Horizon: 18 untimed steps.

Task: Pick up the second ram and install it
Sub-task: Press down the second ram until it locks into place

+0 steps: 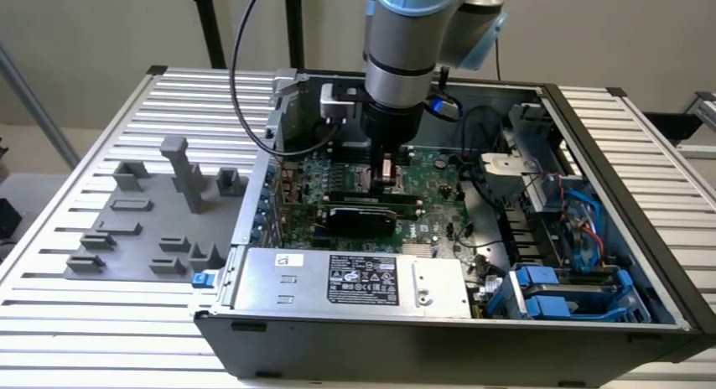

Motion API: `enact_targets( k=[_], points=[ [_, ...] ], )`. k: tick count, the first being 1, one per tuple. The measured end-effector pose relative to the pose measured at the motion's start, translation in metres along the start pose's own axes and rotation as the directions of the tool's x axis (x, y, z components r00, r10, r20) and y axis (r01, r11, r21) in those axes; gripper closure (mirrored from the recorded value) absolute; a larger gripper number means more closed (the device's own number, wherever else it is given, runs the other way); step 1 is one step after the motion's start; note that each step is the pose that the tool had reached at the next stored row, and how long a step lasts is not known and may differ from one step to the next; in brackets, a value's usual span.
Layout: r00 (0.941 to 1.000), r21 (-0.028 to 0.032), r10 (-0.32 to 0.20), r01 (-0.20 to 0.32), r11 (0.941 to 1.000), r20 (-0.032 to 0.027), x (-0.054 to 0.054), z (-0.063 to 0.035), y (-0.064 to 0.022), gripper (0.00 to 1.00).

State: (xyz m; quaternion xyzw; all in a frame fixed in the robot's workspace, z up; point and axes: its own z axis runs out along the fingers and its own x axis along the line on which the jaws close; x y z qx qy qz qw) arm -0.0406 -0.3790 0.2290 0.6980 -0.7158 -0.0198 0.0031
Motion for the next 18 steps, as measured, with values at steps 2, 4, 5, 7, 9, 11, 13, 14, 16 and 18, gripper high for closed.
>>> enact_targets(
  k=[2,4,5,7,9,11,13,14,16,18],
  points=[
    [1.0000,0.0008,0.000,0.000,1.0000,0.0006,0.000,0.0028,0.0000,1.00],
    [1.0000,0.0019,0.000,0.000,1.0000,0.0010,0.000,0.0040,-0.0001,1.00],
    [1.0000,0.0020,0.000,0.000,1.0000,0.0012,0.000,0.0033,0.0000,1.00],
    [1.0000,0.0034,0.000,0.000,1.0000,0.0041,-0.001,-0.0014,-0.0001,1.00],
    [1.0000,0.0022,0.000,0.000,1.0000,0.0024,-0.001,-0.0096,0.0003,1.00],
    [1.0000,0.0023,0.000,0.000,1.0000,0.0024,-0.001,-0.0114,0.0003,1.00],
    [1.0000,0.0023,0.000,0.000,1.0000,0.0024,-0.001,-0.0114,0.0003,1.00],
    [1.0000,0.0023,0.000,0.000,1.0000,0.0023,-0.001,-0.0115,0.0003,1.00],
    [1.0000,0.0022,0.000,0.000,1.0000,0.0022,-0.001,-0.0115,0.0003,1.00],
    [1.0000,0.0022,0.000,0.000,1.0000,0.0022,-0.001,-0.0115,0.0004,1.00]
  ],
)
